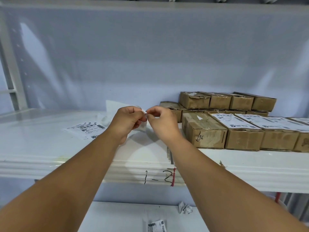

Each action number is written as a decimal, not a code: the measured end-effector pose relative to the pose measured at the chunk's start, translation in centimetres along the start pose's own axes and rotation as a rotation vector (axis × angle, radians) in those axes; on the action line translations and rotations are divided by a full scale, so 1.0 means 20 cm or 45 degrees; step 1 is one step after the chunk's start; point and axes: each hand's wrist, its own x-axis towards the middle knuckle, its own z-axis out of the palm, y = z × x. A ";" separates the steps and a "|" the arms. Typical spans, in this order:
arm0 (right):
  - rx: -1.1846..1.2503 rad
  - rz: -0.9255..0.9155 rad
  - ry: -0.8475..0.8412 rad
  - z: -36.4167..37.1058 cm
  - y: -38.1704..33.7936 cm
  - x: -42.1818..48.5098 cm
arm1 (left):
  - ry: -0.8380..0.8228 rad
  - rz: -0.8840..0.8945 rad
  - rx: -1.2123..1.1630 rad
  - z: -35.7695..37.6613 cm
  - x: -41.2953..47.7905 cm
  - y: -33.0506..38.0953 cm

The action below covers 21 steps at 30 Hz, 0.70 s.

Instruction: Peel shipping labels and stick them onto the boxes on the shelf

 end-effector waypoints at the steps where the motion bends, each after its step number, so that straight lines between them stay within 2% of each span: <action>1: -0.013 -0.002 -0.012 0.00 0.00 0.00 | -0.005 0.002 -0.002 0.00 0.00 0.00; 7: 0.002 -0.027 -0.023 -0.01 0.00 0.00 | -0.044 0.043 0.033 0.00 0.01 -0.01; 13: 0.047 -0.013 -0.040 0.00 0.01 0.01 | -0.034 0.214 0.161 -0.01 0.02 -0.03; 21: -0.003 0.013 -0.009 0.00 0.03 0.02 | -0.033 0.212 0.315 0.00 0.02 -0.04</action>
